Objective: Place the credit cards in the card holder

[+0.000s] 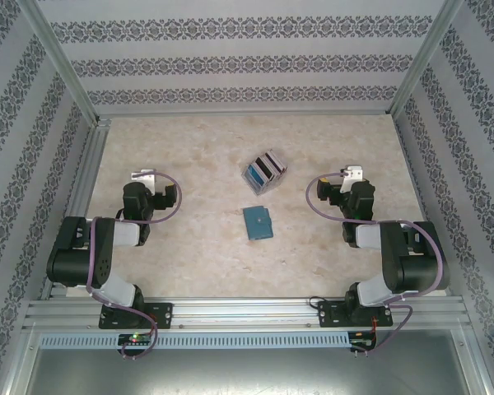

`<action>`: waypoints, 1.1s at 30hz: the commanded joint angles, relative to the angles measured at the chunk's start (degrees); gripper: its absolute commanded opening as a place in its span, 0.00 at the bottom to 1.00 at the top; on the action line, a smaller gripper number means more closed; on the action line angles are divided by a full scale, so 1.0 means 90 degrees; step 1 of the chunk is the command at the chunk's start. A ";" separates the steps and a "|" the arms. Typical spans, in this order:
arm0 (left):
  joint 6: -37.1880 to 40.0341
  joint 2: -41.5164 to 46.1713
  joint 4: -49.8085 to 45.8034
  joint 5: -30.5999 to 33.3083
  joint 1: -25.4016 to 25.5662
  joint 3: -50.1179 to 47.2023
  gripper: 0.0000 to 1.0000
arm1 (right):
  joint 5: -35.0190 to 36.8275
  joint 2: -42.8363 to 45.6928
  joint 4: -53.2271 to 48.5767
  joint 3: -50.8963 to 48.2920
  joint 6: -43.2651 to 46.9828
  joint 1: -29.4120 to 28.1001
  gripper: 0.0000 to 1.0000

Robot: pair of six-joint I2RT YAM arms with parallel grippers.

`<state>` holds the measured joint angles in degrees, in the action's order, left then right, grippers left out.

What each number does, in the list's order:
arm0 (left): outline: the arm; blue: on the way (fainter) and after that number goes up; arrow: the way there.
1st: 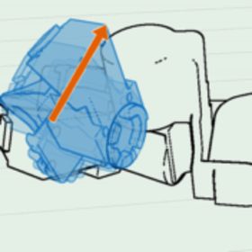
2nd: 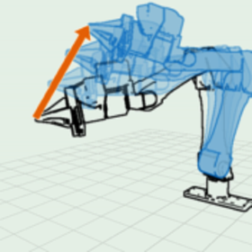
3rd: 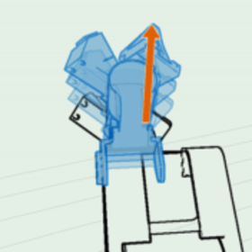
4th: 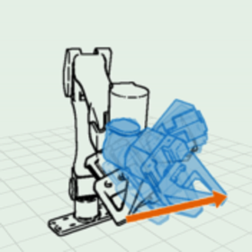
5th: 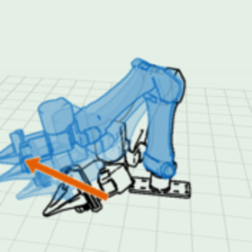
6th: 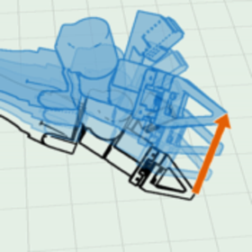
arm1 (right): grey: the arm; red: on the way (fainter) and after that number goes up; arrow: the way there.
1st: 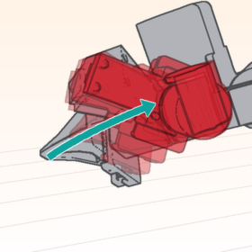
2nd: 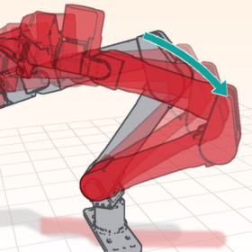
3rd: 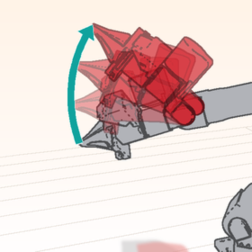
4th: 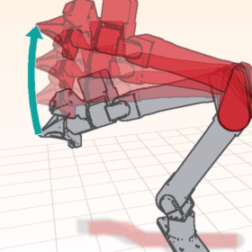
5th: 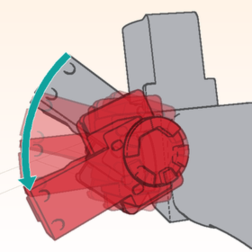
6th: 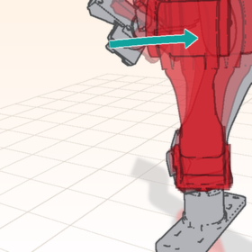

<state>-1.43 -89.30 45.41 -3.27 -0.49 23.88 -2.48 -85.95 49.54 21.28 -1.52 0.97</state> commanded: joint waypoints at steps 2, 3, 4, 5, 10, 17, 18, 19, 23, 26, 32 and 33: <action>0.0149 0.0041 -0.0055 -0.0108 -0.0063 0.0115 1.00 | -0.0093 -0.0030 0.0074 0.0126 -0.0007 -0.0039 0.98; 0.0149 0.0037 -0.0055 -0.0106 -0.0067 0.0120 1.00 | -0.0095 -0.0032 0.0077 0.0126 -0.0009 -0.0038 0.98; 0.0144 0.0040 -0.0056 -0.0107 -0.0063 0.0118 1.00 | -0.0095 -0.0033 0.0072 0.0126 -0.0011 -0.0038 0.98; 0.0147 0.0047 -0.0055 -0.0106 -0.0063 0.0120 1.00 | -0.0093 -0.0035 0.0072 0.0125 -0.0011 -0.0037 0.98; 0.0144 0.0047 -0.0055 -0.0106 -0.0063 0.0115 1.00 | -0.0095 -0.0031 0.0072 0.0126 -0.0007 -0.0040 0.98; 0.0147 0.0048 -0.0055 -0.0115 -0.0063 0.0115 1.00 | -0.0095 -0.0030 0.0072 0.0126 -0.0007 -0.0037 0.98; 0.0144 0.0045 -0.0055 -0.0115 -0.0065 0.0120 1.00 | -0.0095 -0.0030 0.0072 0.0126 -0.0013 -0.0040 0.98; 0.0148 0.0040 -0.0055 -0.0115 -0.0064 0.0120 1.00 | -0.0094 -0.0030 0.0072 0.0126 -0.0012 -0.0037 0.98; 0.0148 0.0047 -0.0055 -0.0115 -0.0070 0.0120 1.00 | -0.0095 -0.0035 0.0072 0.0119 -0.0016 -0.0036 0.98; 0.0139 0.0047 -0.0046 -0.0114 -0.0065 0.0111 1.00 | -0.0095 -0.0030 0.0082 0.0117 -0.0007 -0.0035 0.98; 0.0059 0.0300 -0.0640 0.0067 -0.0063 0.0340 1.00 | 0.0160 0.0419 -0.0319 0.0178 0.0047 -0.0129 0.98; -0.0005 0.0521 -0.1246 0.0163 -0.0063 0.0558 1.00 | 0.0353 0.0706 -0.0694 0.0242 0.0077 -0.0208 0.98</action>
<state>-1.48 -88.27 41.71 -2.94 -0.49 24.99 -1.87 -84.40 47.03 21.54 -1.48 0.40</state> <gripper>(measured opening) 0.996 0.983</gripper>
